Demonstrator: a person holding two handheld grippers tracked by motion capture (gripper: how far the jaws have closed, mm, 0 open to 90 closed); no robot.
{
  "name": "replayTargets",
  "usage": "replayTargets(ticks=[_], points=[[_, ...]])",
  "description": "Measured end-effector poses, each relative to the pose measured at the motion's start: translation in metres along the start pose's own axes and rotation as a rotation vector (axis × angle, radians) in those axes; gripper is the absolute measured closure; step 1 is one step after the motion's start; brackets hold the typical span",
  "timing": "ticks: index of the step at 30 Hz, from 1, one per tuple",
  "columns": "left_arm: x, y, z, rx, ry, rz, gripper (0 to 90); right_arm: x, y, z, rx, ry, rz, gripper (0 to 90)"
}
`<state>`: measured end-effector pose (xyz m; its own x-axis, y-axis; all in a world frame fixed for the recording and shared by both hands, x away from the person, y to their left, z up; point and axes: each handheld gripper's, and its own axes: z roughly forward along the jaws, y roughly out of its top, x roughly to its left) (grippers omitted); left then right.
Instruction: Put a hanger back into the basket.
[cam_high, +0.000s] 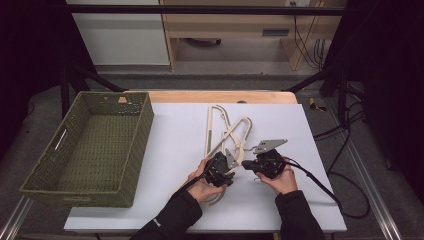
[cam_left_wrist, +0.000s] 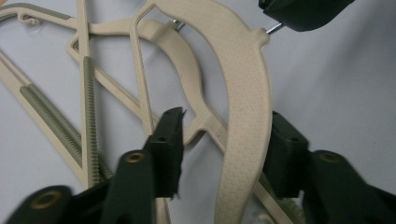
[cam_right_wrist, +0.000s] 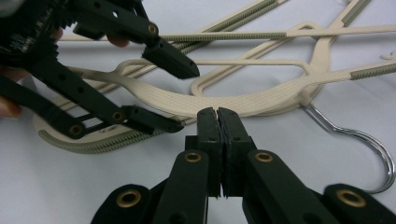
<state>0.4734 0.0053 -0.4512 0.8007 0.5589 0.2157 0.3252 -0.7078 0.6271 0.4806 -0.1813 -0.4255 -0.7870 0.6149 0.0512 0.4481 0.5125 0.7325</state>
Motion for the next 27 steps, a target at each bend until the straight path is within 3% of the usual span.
replayTargets(ticks=[3,4,5,8,9,11,15,16,17,18,19,24,26,27], points=[[0.0,0.0,-0.001,0.0,-0.03,-0.018,67.0,0.0,0.001,-0.001,-0.008,0.002,-0.012,89.1],[-0.001,0.0,-0.002,-0.001,-0.041,-0.013,67.0,0.0,0.001,-0.001,-0.008,0.002,-0.012,89.1],[-0.004,0.001,-0.003,-0.008,-0.024,0.002,71.9,0.002,0.001,-0.002,-0.007,-0.001,-0.018,88.8],[-0.005,0.001,-0.007,-0.007,-0.024,0.016,73.8,0.003,0.003,-0.004,-0.018,-0.005,-0.019,88.0],[-0.005,0.001,-0.01,-0.023,-0.012,0.019,74.5,0.002,0.003,-0.01,-0.05,0.009,-0.011,81.2],[-0.004,0.001,-0.016,-0.034,-0.005,0.02,76.1,0.001,0.005,-0.021,-0.103,0.017,0.001,76.5],[0.002,0.001,-0.028,-0.051,-0.002,0.01,77.3,-0.003,0.005,-0.05,-0.287,0.025,0.058,59.1],[0.002,0.001,-0.028,-0.051,-0.002,0.01,77.6,-0.003,0.005,-0.05,-0.287,0.025,0.058,59.1],[0.004,0.0,-0.03,-0.062,0.003,-0.001,77.9,-0.006,0.003,-0.064,-0.355,0.026,0.087,54.8],[0.006,0.0,-0.033,-0.066,0.007,-0.004,77.9,-0.006,0.003,-0.064,-0.355,0.026,0.087,54.8],[0.008,-0.001,-0.036,-0.068,0.01,-0.006,78.5,-0.009,0.0,-0.077,-0.403,0.013,0.107,47.9],[0.024,-0.005,-0.054,-0.103,0.045,-0.053,80.8,-0.018,-0.012,-0.095,-0.458,-0.055,0.163,36.1],[0.028,-0.005,-0.058,-0.097,0.056,-0.048,82.3,-0.021,-0.017,-0.096,-0.463,-0.078,0.186,31.2],[0.034,-0.006,-0.063,-0.112,0.081,-0.068,83.2,-0.022,-0.019,-0.095,-0.455,-0.089,0.188,29.0]])
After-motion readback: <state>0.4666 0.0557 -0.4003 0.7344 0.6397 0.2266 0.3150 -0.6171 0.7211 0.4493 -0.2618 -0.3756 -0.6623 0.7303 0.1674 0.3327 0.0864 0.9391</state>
